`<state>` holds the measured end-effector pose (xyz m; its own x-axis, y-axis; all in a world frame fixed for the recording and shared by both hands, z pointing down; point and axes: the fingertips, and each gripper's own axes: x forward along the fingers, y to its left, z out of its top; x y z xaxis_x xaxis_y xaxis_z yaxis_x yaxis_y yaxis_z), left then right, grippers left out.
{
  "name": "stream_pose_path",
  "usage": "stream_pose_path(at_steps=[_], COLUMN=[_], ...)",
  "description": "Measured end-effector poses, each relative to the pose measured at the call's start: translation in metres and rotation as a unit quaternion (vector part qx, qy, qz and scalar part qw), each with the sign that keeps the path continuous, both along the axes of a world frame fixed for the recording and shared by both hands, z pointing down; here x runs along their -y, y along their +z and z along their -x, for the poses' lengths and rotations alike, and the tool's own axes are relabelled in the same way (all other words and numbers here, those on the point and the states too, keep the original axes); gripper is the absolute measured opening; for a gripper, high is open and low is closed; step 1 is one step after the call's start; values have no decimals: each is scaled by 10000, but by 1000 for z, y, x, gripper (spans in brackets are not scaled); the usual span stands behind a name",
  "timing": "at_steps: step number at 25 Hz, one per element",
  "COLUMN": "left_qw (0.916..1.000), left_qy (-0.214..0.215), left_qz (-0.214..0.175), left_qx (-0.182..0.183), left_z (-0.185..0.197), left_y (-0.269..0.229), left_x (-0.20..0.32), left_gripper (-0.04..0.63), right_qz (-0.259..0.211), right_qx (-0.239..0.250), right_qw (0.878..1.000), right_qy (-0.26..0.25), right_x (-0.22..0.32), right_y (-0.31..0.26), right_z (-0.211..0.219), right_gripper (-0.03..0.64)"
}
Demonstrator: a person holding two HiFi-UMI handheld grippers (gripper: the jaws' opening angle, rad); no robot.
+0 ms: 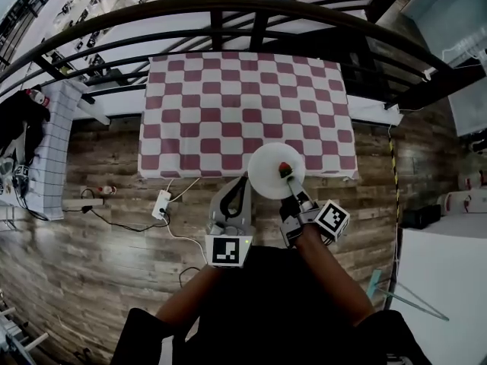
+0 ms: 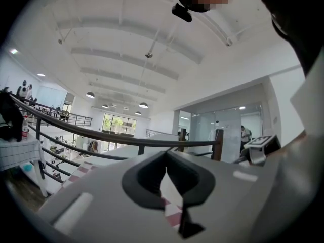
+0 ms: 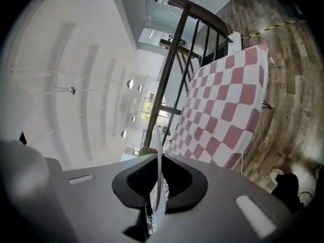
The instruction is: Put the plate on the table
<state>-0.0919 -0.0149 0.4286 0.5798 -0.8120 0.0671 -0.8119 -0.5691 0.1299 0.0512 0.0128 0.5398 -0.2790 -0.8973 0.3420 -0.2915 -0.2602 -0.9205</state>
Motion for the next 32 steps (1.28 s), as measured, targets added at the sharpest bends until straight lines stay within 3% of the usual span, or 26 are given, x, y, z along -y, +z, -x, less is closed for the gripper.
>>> stream_pose_path(at_steps=[14, 18, 22, 32], left_qw=[9997, 9987, 9981, 9984], left_qy=[-10, -271, -492, -473], left_qz=[223, 365, 319, 305], left_qx=[-49, -245, -181, -3], left_z=[38, 54, 64, 21], left_y=[16, 21, 25, 28], left_x=[53, 62, 59, 65], left_gripper=[9, 9, 9, 9], right_qz=[-74, 42, -97, -118], right_qx=[-166, -311, -368, -545], right_qw=[9998, 9995, 9992, 9984], right_qy=[26, 82, 138, -30], right_x=[43, 40, 42, 60], right_y=[-5, -3, -11, -3], right_z=[20, 15, 4, -38], right_gripper=[17, 18, 18, 18])
